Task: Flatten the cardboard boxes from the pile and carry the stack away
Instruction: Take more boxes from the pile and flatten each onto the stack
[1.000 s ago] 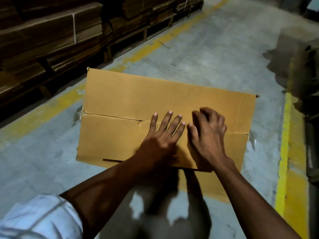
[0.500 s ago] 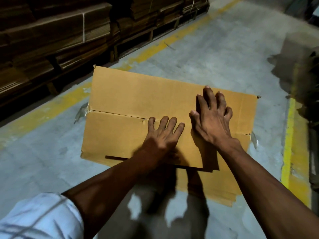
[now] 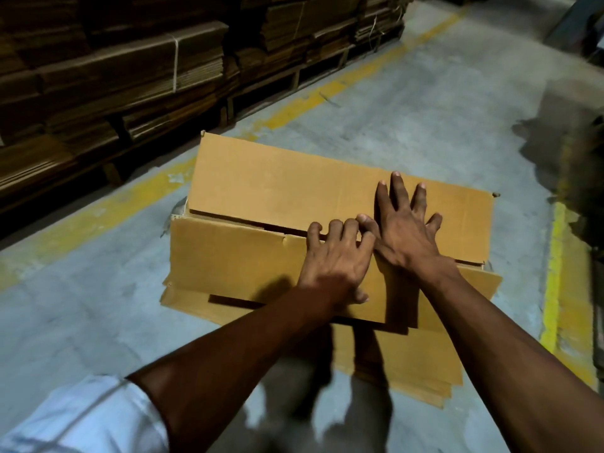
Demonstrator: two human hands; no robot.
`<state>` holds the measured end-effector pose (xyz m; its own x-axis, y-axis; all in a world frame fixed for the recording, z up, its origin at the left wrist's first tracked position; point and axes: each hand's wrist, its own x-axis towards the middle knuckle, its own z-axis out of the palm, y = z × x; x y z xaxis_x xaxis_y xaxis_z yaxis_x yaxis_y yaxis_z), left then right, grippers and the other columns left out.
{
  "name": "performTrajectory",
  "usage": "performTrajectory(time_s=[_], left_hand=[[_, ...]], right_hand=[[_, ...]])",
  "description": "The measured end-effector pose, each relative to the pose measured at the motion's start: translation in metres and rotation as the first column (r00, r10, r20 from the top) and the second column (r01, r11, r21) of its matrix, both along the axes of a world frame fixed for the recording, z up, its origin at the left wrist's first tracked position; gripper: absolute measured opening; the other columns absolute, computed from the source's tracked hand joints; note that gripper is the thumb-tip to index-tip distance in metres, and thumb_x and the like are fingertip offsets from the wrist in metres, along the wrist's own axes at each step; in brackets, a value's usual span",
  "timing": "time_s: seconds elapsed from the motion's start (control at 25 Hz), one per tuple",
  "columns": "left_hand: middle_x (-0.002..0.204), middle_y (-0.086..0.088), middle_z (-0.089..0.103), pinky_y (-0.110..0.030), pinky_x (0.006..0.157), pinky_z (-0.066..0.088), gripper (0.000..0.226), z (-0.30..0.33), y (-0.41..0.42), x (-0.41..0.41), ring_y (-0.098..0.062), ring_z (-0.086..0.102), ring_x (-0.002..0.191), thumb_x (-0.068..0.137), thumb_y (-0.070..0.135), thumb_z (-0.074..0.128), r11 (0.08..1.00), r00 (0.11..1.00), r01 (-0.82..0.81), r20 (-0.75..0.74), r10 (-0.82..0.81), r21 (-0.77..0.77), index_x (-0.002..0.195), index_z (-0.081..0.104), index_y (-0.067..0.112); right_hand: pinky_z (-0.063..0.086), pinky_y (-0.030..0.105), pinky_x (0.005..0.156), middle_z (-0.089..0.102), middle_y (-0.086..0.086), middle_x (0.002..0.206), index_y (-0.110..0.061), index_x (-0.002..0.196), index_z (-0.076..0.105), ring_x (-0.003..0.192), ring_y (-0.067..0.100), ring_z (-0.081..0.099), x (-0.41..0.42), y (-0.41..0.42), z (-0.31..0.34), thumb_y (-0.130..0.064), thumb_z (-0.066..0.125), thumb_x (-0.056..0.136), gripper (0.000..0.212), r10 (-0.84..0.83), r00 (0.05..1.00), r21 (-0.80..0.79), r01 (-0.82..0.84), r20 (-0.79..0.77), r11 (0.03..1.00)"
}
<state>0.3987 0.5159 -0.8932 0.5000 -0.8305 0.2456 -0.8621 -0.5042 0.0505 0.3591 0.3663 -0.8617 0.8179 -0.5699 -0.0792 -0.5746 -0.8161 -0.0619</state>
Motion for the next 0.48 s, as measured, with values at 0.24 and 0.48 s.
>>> performTrajectory(time_s=[0.24,0.48], left_hand=[[0.074,-0.008,0.068,-0.035,0.069,0.048,0.04,0.0,0.01,-0.012,-0.025,0.065,0.067,0.066,0.031,0.077,0.974,0.958,0.187,0.241,-0.153,-0.124,0.098,0.064,0.009],[0.12,-0.016,0.06,-0.042,0.081,0.043,0.081,0.063,0.022,0.0,-0.034,0.058,0.107,0.091,0.08,0.026,0.918,0.729,0.22,-0.681,0.071,0.331,0.131,0.056,0.017]], right_hand=[[0.0,0.076,0.109,-0.048,-0.004,0.153,-0.025,0.154,-0.027,0.143,0.041,-0.036,0.008,-0.012,0.013,-0.08,0.063,0.072,0.134,0.061,0.97,0.104,-0.037,-0.236,0.994],[0.022,0.073,0.11,-0.013,0.005,0.168,-0.019,0.159,-0.004,0.152,0.044,-0.003,-0.006,-0.022,0.023,-0.037,0.067,0.088,0.102,0.157,0.977,-0.096,-0.171,-0.144,0.981]])
